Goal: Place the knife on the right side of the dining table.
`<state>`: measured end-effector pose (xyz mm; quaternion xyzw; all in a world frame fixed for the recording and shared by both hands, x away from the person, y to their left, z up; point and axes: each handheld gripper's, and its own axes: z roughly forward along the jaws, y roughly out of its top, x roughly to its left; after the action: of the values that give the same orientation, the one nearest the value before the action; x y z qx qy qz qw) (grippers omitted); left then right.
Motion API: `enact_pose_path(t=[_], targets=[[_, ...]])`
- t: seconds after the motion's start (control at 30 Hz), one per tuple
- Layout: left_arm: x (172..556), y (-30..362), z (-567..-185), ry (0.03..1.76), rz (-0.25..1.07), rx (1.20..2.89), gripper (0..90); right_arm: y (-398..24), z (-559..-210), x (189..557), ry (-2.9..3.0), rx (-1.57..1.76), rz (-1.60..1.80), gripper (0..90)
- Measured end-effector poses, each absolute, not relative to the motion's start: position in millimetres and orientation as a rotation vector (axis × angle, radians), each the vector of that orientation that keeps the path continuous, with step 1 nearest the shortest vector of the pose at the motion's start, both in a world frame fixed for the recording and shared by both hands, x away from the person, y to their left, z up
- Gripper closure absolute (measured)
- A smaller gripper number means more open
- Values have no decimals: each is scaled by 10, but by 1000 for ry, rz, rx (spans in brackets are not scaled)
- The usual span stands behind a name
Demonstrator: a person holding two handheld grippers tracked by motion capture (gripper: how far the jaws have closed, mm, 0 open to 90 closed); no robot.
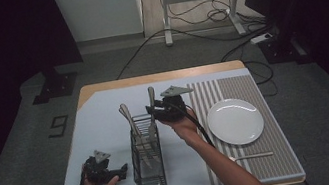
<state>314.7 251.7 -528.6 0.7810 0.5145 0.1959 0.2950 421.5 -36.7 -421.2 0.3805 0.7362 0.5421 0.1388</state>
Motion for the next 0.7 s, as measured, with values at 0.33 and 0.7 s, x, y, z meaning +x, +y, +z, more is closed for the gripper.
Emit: enact_pose_path(t=[0.33,0.7], targets=[[3147,2517,-5286,1369,522,2079,0,-372,-4129,4282,2153,1078,1620,731],[3146,2516,-5286,1369,522,2078,0,-453,-4033,4172,2166,1057,1671,787]])
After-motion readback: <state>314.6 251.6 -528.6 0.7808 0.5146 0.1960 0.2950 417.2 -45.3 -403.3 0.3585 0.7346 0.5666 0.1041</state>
